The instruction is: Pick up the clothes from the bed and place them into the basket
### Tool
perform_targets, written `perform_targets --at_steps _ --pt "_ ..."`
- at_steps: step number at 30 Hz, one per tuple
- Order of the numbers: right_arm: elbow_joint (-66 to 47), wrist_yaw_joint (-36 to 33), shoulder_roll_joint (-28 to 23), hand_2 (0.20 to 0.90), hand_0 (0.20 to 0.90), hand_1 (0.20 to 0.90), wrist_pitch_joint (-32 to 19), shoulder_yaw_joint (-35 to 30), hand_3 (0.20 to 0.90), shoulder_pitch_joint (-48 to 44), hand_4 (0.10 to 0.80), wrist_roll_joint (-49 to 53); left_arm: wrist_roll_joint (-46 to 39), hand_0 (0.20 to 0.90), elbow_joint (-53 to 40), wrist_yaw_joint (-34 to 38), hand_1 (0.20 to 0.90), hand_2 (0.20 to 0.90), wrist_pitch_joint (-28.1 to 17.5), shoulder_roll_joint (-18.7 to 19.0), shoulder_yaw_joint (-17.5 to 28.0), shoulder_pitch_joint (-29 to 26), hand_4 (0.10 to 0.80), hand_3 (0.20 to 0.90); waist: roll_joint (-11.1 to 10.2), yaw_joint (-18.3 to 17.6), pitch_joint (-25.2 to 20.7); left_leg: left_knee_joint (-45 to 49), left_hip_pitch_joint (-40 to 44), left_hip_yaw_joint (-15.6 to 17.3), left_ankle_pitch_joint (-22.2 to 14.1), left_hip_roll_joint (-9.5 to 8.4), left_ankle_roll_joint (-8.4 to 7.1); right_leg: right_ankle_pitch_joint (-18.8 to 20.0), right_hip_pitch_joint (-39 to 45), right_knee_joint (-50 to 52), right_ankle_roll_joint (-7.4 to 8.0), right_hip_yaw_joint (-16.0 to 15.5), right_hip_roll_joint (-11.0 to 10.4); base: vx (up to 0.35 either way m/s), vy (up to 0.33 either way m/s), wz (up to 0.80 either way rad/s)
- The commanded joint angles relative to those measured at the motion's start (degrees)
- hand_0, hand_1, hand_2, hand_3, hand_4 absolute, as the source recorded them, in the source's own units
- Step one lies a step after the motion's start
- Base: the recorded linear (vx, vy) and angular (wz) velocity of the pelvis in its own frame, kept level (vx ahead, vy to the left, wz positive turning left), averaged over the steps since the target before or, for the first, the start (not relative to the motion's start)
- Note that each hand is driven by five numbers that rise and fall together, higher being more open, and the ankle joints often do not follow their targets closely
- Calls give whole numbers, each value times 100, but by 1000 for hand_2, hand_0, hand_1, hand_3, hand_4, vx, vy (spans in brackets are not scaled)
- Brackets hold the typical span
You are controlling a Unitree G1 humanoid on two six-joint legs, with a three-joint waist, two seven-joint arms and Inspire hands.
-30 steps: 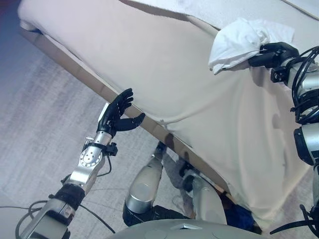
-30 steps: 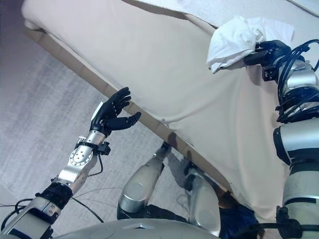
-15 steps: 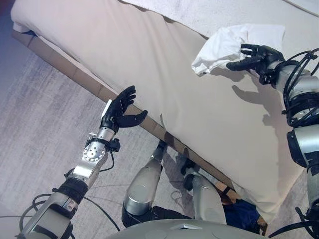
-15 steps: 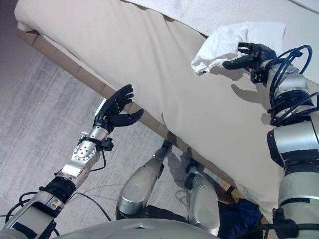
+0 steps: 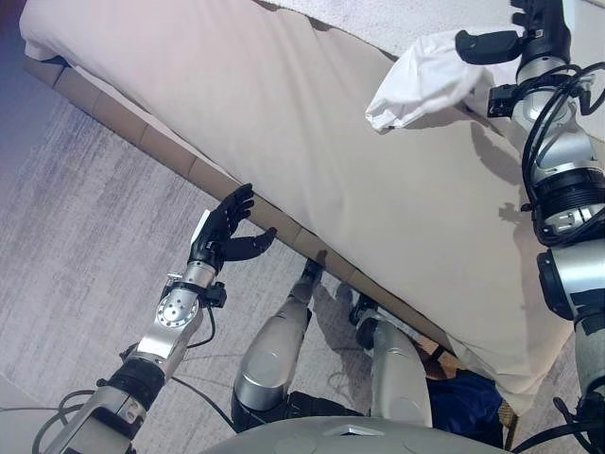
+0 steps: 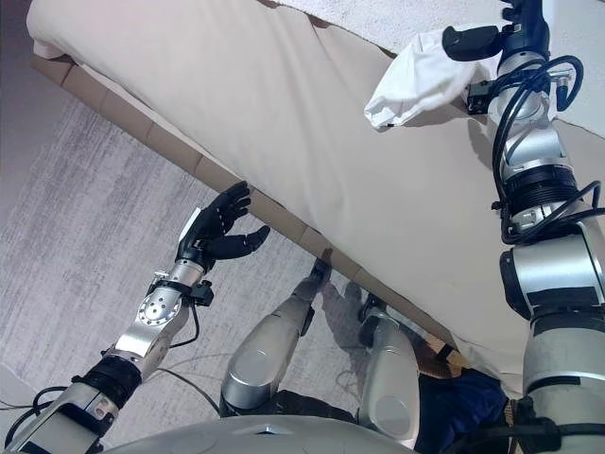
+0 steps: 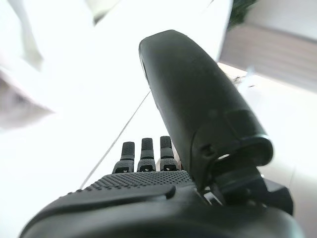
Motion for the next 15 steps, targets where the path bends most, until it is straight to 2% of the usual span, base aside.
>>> perform_targets --at_steps 1,4,8,15 --pt "-185 -338 -874 900 900 900 321 868 900 -904 800 -511 16 900 -405 144 900 900 -713 -101 24 -76 800 900 76 -93 -324 416 -140 -95 -440 48 197 182 257 -230 -132 32 51 0 0 0" --pt "186 -207 -826 900 900 900 632 1317 900 -1374 800 -643 -18 900 -470 152 900 900 -775 -85 -9 -90 800 900 172 -36 -194 417 -275 -120 -368 27 211 150 71 -81 -142 38 44 0 0 0" --pt "546 166 -755 900 900 900 731 1672 900 -1700 800 -408 -46 900 -700 161 900 900 -836 -35 39 -8 800 900 270 82 -112 345 -510 -165 -254 -4 240 118 -229 53 -147 13 46 1 -3 1" --pt "744 805 -378 900 900 900 687 1511 900 -1612 800 303 -63 900 -1082 194 900 900 -753 28 77 124 800 900 357 248 -112 390 -971 -208 -267 -83 255 -80 -734 334 -115 38 5 53 -24 9"
